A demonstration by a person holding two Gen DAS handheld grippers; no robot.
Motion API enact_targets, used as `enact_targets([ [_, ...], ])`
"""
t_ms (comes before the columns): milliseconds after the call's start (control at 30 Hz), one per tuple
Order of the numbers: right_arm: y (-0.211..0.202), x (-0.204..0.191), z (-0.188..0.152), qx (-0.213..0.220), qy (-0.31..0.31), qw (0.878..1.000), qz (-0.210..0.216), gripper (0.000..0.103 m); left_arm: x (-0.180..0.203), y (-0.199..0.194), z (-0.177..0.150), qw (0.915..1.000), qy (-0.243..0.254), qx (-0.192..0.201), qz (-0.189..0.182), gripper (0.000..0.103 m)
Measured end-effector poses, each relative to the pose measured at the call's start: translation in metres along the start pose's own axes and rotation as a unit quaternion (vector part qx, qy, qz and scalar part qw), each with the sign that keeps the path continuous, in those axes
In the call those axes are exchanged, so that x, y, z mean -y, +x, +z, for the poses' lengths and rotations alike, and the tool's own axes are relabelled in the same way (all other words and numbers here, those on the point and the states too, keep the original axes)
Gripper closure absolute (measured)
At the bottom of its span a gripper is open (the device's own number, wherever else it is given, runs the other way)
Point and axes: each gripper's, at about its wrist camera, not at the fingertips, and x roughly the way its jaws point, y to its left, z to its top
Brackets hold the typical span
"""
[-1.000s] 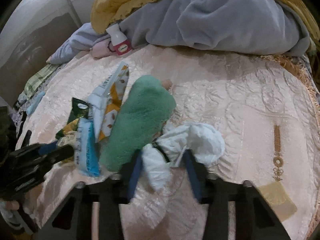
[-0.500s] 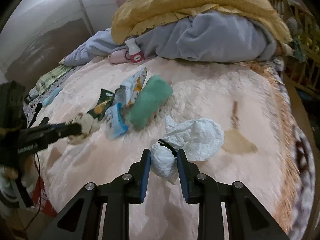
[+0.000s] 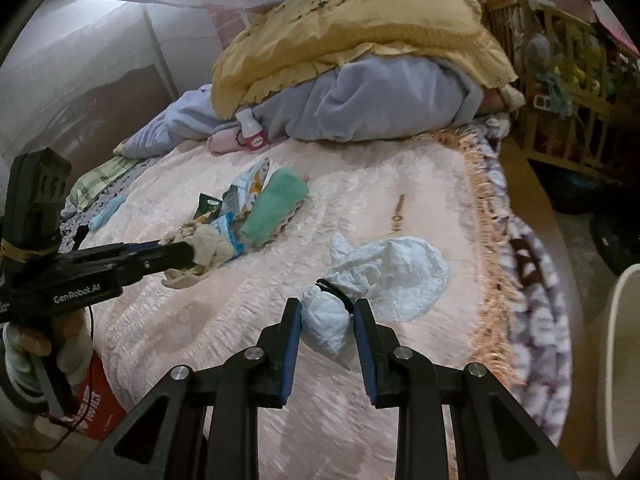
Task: Collect trash
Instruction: 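Grasp the crumpled beige tissue with the left tool while the right grasps the white tissue, then carry both tissues to the bucket and release them inside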
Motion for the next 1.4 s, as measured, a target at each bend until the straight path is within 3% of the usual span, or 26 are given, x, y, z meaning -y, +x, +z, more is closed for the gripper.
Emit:
enact_targets([
  [767, -0.091, 0.102, -0.031, 0.042, 0.052, 0.993, -0.095, 0.077, 0.145, 0.044, 0.022, 0.9909, 0.127, -0.009, -0.043, 0.086],
  [1400, -0.133, 0.199, -0.072, 0.04, 0.116, 0.979, -0.165, 0.077, 0.241, 0.089, 0.036, 0.981, 0.164, -0.033, -0.098, 0.086],
])
